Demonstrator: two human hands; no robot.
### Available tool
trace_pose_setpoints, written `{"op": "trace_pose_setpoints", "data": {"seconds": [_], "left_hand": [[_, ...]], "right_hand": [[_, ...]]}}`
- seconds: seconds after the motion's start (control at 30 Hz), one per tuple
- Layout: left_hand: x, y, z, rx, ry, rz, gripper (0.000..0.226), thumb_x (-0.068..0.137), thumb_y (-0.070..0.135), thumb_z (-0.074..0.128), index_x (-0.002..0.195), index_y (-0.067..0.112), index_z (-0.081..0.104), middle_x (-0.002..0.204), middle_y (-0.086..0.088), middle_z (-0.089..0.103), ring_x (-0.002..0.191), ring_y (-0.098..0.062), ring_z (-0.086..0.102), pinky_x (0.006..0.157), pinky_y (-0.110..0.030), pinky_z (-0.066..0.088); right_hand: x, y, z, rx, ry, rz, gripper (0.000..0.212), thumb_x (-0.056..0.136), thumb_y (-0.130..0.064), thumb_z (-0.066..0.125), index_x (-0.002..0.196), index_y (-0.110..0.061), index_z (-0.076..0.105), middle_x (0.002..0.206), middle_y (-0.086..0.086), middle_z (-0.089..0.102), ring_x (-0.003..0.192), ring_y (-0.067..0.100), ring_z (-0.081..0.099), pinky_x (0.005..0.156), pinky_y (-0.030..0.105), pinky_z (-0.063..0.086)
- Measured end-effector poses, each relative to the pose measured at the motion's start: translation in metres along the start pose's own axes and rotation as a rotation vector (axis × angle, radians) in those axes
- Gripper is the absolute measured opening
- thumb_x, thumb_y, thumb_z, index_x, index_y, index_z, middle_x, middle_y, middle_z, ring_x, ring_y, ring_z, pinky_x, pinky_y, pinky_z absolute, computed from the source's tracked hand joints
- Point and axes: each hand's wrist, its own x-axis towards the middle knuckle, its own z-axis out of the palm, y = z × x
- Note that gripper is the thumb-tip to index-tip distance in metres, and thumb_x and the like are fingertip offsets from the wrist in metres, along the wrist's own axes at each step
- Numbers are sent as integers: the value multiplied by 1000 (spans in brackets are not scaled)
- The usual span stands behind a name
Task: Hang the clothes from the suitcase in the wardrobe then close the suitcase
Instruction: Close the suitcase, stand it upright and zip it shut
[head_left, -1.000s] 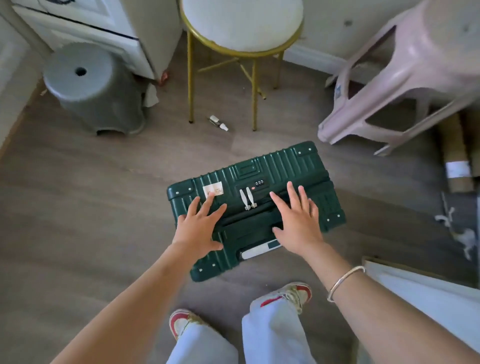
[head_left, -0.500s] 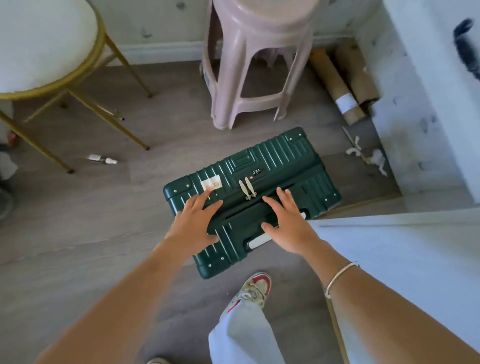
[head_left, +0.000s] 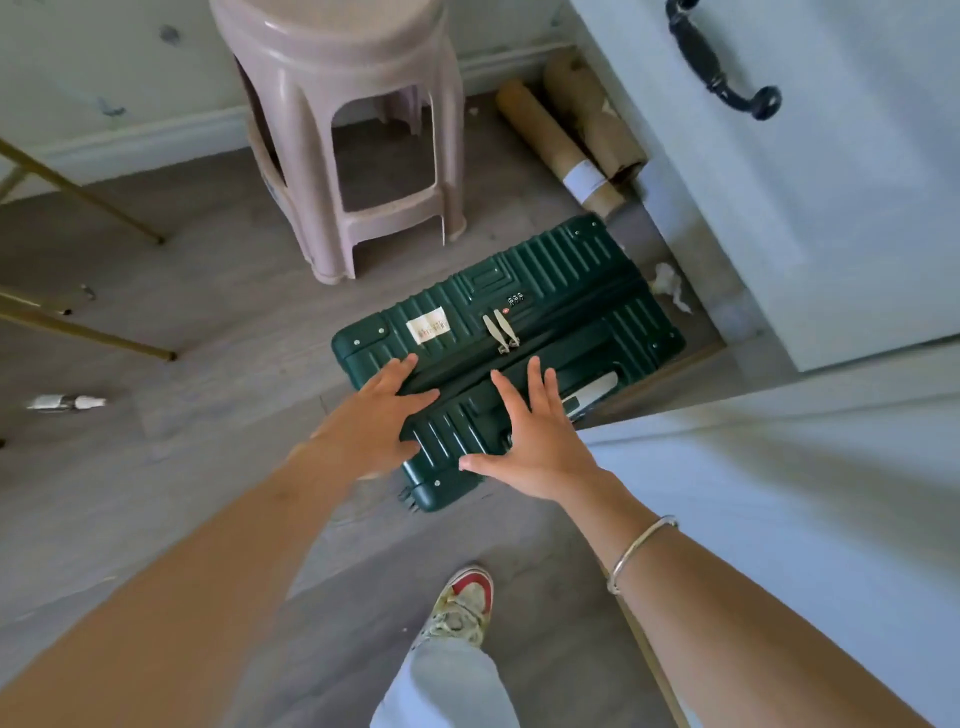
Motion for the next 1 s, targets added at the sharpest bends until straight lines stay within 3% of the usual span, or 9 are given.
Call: {"op": "trace_pose_setpoints", "data": {"seconds": [0.17,0.3,0.5,0.57,0.7,0.87,1.0], "left_hand": [[35,29,-12,0,-51,55,71,94,25,55,152,35,16,161,2,-16,148,-16,-12,121,-39,16],[64,56,-19,47,-35,89,71,94,9,52,152,31,16,161,-4,-13,149,-22,-9,121,-41,13],[95,57,-40,60,-69,187,64,97,3,41,152,28,19,162,2,-3,150,-19,-1,119,-38,21],[103,61,-46,132,-48,195,63,98,8,41,151,34,19,162,1,-5,149,-21,-4,117,-41,27],[112,75,-53,269,10,155,63,100,19,40,149,47,11,160,-8,-8,147,-32,-13,116,-46,21],[124,85,-58,226,-110,201,73,98,4,37,152,37,1,161,-1,-16,148,-24,-14,118,-42,18],[135,94,-63,204,-142,220,70,97,1,35,154,24,1,161,1,-15,148,-20,-13,120,-40,16]], "right_hand": [[19,-3,-17,-41,98,160,114,69,-79,54,153,-24,-1,156,11,-29,146,31,-22,117,59,5],[25,3,-19,-100,21,120,126,63,-78,62,152,-26,-11,156,7,-31,143,34,-29,114,66,7],[40,28,-36,-188,21,175,125,67,-62,73,152,-26,-12,154,10,-35,141,38,-31,115,62,9],[44,36,-45,-172,43,198,123,67,-60,74,152,-28,-10,155,9,-33,142,37,-29,116,60,9],[45,45,-52,-159,113,271,118,71,-52,74,152,-28,-9,156,9,-29,145,33,-22,117,55,12],[37,47,-53,-190,141,248,98,84,-37,66,151,-36,-4,160,9,-11,147,33,-12,117,51,20],[35,58,-54,-206,81,260,100,83,-46,65,149,-42,-10,162,4,-8,147,30,-17,115,54,24]]}}
